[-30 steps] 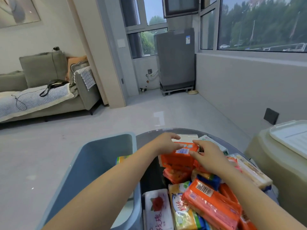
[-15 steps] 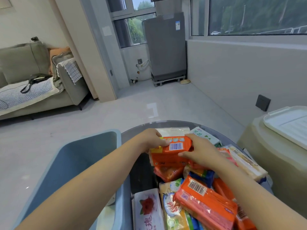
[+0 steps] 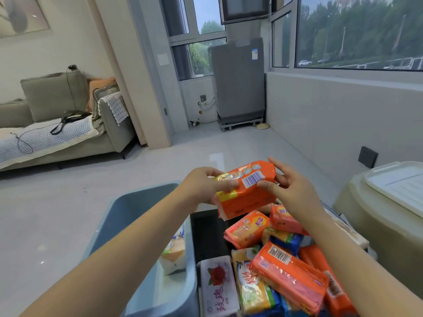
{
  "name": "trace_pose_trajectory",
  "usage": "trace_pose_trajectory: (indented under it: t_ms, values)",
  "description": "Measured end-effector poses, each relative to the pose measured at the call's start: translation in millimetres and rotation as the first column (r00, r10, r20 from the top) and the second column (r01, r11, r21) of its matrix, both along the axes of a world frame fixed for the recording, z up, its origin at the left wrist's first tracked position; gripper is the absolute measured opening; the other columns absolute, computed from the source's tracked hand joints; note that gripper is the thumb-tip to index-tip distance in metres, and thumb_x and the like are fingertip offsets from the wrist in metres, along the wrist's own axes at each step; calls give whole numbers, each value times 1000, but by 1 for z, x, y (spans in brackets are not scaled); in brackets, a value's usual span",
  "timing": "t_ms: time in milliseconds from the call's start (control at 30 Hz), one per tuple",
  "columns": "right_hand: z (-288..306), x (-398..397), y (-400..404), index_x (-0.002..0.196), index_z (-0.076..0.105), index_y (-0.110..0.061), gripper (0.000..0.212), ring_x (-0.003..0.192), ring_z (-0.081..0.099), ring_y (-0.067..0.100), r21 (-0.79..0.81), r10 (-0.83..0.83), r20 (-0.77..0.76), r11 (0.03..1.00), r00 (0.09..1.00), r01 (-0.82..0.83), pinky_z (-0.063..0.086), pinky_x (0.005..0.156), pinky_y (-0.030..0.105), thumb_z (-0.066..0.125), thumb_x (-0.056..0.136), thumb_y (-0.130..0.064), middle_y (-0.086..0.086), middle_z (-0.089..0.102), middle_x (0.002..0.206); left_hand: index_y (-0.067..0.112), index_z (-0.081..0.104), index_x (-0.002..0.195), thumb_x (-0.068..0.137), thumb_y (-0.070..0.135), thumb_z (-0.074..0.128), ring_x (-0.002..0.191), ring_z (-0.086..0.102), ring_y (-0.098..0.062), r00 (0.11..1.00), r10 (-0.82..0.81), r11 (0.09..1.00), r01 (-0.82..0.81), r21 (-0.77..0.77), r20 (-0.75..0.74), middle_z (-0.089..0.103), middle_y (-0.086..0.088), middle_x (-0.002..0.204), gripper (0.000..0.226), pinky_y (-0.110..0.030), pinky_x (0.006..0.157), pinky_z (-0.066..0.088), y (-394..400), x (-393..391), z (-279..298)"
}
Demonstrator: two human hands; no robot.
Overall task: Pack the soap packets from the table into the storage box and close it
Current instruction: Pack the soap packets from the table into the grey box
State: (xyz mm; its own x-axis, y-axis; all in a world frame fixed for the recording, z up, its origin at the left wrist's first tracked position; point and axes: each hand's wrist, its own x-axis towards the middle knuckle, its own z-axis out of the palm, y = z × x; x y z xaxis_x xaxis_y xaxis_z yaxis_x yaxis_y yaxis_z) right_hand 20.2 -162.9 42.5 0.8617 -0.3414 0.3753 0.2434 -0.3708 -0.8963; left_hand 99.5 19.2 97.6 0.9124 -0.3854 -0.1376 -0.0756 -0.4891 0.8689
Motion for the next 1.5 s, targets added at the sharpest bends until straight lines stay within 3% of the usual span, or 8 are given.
trace_pose_trajectory:
  t_ms: [200,367,500,700,900,1133,1300,1500]
  values:
    - [25,-15,48,115,57,-31,54,85,62,-13,154,60,133,985,989,-80,47,59,4,65,65,-48,-23,65,93,18,62,106,53,47,82,80,71,-14,997,-45,999,44,14,58,71,-2,90,64,-28,72,58,47,-27,32]
    - [40,-8,86,120,58,-28,63,90,64,-5,186,155,135,966,979,-178,53,70,14,65,63,-53,-18,67,100,16,63,102,40,51,81,82,71,-20,992,29,999,-32,20,120,72,-7,90,74,-31,72,58,94,-43,54]
    - [44,0,120,109,65,-30,48,92,65,3,199,243,113,944,963,-261,51,78,18,65,66,-51,-13,71,99,8,65,91,67,32,79,53,65,-13,994,82,997,-82,5,71,70,-7,68,36,-23,51,55,134,-50,60]
    - [19,11,163,78,74,-36,7,88,65,15,279,296,-11,918,955,-282,56,72,31,70,73,-33,-8,73,88,-2,63,78,78,19,73,37,59,-11,961,274,960,-275,-43,-26,61,-6,47,23,-23,45,56,171,-58,41]
    - [17,28,170,84,74,-36,9,100,61,19,69,256,-149,966,955,-248,51,89,41,69,77,-35,-5,71,97,1,59,78,82,18,70,51,63,-18,932,348,934,-354,-40,-103,62,-14,66,21,-28,47,58,178,-55,14]
    - [18,55,179,100,73,-13,21,82,57,5,-286,188,-251,923,949,-259,37,62,4,68,80,-15,6,72,103,-4,60,97,87,27,63,74,68,-38,916,388,921,-380,90,-102,70,-26,93,32,-46,82,56,161,-50,-25]
    - [7,49,180,116,64,-18,31,104,57,11,-252,185,-250,935,950,-249,42,72,14,62,86,-17,3,63,122,5,51,90,93,31,53,58,63,-23,922,331,939,-299,171,-203,59,-10,68,26,-35,66,59,155,-48,-33]
    - [-3,27,175,131,49,-22,42,132,38,21,-245,103,-200,958,974,-151,35,103,35,55,90,-17,2,42,144,11,55,102,93,46,45,98,62,-22,964,262,939,-246,239,-39,64,-9,108,37,-30,73,54,150,-38,-42]
